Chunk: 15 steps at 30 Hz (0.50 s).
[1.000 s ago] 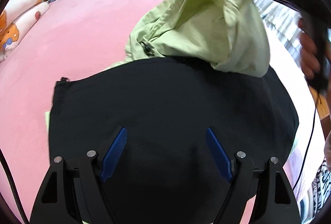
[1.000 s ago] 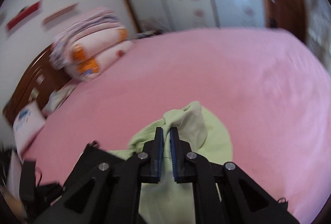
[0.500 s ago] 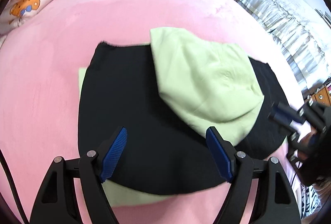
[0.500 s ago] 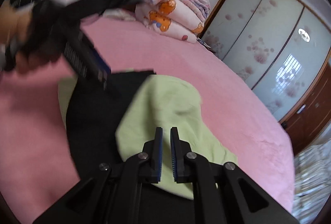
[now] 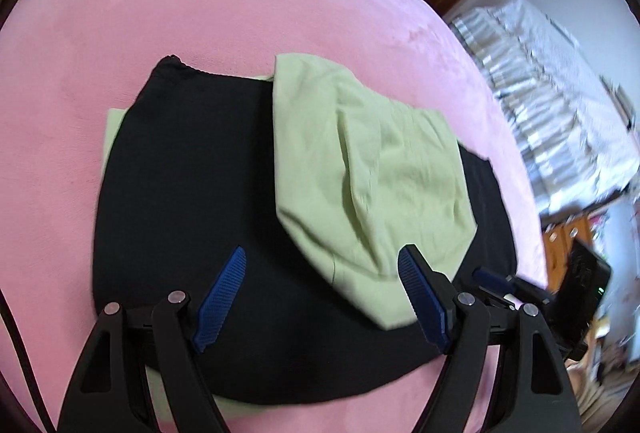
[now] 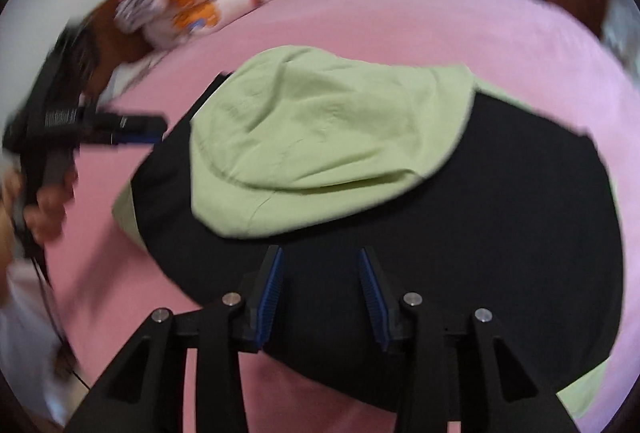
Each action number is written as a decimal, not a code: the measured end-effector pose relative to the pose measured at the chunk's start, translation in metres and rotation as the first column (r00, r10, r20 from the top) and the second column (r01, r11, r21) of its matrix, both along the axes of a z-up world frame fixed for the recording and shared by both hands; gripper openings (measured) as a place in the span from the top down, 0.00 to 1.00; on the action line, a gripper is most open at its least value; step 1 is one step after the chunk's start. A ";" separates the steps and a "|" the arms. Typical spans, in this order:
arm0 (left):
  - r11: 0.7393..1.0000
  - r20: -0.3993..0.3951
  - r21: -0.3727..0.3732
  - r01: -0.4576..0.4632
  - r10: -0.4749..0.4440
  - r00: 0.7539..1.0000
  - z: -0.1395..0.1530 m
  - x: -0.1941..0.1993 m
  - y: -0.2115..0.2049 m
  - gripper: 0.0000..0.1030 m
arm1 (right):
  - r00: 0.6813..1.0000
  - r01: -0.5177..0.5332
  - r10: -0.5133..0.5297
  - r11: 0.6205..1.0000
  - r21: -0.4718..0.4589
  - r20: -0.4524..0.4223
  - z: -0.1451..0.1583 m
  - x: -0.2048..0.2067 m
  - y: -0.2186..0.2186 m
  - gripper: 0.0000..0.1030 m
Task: Fold large clothes
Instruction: 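Smooth the green hood flat on the black bundle with both tools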
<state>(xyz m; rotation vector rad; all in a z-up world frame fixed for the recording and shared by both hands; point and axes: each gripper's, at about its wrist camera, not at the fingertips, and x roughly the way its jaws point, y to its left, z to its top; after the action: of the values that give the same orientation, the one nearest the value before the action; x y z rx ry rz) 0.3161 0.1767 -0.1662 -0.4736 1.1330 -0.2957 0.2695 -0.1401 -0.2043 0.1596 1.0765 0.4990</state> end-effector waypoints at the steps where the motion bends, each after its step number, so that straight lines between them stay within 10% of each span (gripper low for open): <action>1: 1.000 0.000 -0.019 -0.016 0.016 1.000 -0.003 0.007 0.003 0.25 | 0.998 0.045 -0.042 0.997 0.058 -0.044 -0.004 0.009 -0.007 0.60; 8: 0.993 -0.054 -0.072 -0.091 0.087 0.995 -0.031 0.041 0.010 0.27 | 0.950 0.239 -0.161 0.926 0.291 -0.268 -0.035 0.056 -0.034 0.51; 11: 0.990 -0.071 -0.122 -0.069 0.061 0.996 -0.040 0.047 -0.002 0.85 | 0.952 0.224 -0.145 0.931 0.289 -0.271 -0.038 0.068 -0.022 0.52; 14: 0.993 -0.003 -0.065 -0.097 0.097 0.995 -0.026 0.041 -0.018 0.95 | 0.981 0.122 -0.085 0.970 0.212 -0.176 -0.018 0.075 0.002 0.96; 15: 0.992 0.025 -0.071 -0.099 0.101 0.995 -0.019 0.037 -0.022 0.96 | 0.988 0.101 -0.075 0.976 0.196 -0.134 -0.007 0.076 0.005 0.96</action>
<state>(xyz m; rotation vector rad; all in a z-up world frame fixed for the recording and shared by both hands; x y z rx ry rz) 0.3535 0.1543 -0.1852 -0.5848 1.0701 -0.2542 0.3450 -0.1353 -0.2111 0.4208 1.1360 0.5232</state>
